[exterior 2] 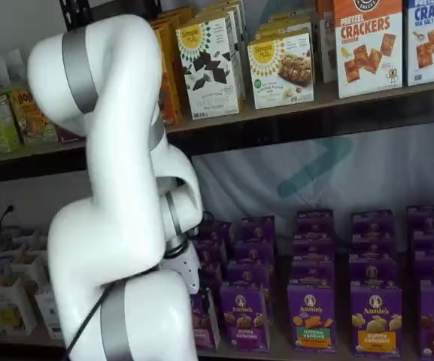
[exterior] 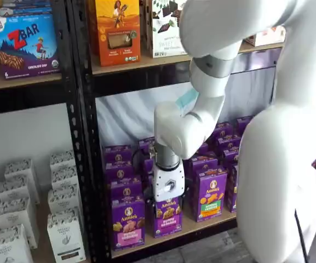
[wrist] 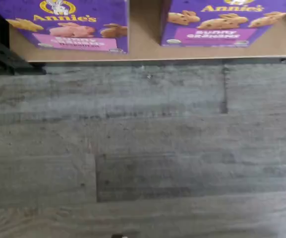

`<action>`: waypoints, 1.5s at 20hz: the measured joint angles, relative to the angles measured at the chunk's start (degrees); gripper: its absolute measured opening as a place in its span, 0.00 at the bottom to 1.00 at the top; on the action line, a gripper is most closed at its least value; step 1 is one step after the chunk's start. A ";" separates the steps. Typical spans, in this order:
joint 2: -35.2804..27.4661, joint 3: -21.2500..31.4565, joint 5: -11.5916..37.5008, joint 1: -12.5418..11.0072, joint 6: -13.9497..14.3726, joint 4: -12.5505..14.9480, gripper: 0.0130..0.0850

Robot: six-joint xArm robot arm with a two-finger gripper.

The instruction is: Pick up the purple box with a pink patch in the middle, on the bottom shelf, the first box from the left

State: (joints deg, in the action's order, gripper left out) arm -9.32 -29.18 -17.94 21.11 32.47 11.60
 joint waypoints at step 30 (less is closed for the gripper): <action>-28.28 -28.05 4.28 -1.73 -11.03 -9.61 1.00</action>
State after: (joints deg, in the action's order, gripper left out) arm -37.60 -57.23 -13.66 19.38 21.45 2.00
